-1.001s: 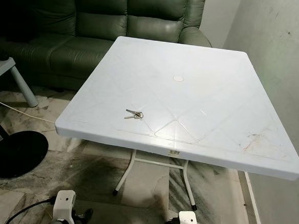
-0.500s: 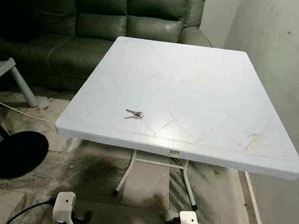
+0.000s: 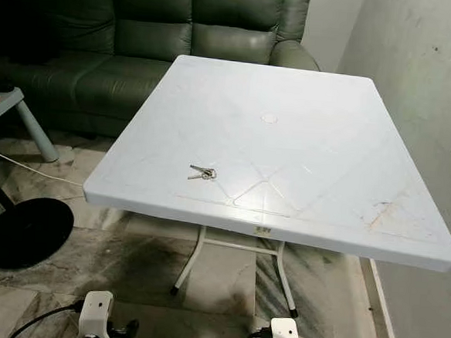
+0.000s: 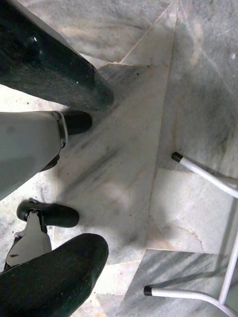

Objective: Hang keys on a hook

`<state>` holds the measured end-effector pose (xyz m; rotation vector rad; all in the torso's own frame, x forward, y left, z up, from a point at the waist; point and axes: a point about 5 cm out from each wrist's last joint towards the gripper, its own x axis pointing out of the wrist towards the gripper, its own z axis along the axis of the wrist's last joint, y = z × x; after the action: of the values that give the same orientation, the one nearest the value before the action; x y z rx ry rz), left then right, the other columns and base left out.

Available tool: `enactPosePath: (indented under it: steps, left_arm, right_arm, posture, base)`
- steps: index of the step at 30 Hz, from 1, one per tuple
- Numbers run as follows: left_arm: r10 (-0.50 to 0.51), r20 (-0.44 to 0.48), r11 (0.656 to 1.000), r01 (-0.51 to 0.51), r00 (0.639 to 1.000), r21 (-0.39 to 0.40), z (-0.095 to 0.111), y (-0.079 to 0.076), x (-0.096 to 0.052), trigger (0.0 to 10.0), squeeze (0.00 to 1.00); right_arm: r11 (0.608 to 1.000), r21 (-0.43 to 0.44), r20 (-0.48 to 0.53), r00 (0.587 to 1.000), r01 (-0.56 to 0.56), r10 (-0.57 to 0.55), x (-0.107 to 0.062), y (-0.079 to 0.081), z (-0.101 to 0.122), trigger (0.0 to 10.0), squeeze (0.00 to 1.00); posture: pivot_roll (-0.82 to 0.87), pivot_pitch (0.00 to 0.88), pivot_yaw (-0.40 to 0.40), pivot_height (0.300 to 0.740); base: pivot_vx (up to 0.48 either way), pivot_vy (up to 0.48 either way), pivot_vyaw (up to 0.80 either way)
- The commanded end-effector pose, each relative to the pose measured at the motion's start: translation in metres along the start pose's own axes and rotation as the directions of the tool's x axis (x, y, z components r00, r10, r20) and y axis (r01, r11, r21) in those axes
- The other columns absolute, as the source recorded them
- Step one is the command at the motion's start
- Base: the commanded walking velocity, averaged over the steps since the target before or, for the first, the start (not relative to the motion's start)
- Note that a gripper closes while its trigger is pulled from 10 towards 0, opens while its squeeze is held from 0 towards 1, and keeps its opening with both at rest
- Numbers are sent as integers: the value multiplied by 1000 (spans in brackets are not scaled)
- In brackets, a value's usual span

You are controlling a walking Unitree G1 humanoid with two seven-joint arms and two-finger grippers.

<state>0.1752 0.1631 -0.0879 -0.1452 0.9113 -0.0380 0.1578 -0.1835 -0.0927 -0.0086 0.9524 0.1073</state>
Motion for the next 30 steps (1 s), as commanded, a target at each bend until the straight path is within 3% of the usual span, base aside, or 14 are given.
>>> enactPosePath:
  steps: [1,20,21,30]
  left_arm:
    - [7,-14,1000,-7,1000,5,-2,3,-1,10000,0]
    - [5,-14,1000,-5,1000,1,-3,3,-1,10000,0]
    - [6,-14,1000,-6,1000,0,-3,3,-1,10000,0]
    - [7,-14,1000,-7,1000,-4,-4,3,-1,10000,0]
  right_arm:
    - [1000,8,11,1000,0,0,0,0,1,10000,1000]
    - [1000,-2,-6,1000,-2,2,-1,0,-2,10000,1000]
    - [1000,7,-8,1000,-6,6,-1,0,-3,10000,0]
    - [1000,-6,-19,1000,4,-4,-1,0,-4,10000,0]
  posture:
    - [-13,0,-7,740]
    - [-12,0,-6,740]
    - [-12,0,-6,740]
    - [-8,0,-9,740]
  base:
    - [0,0,0]
    - [0,0,0]
    - [0,0,0]
    - [0,0,0]
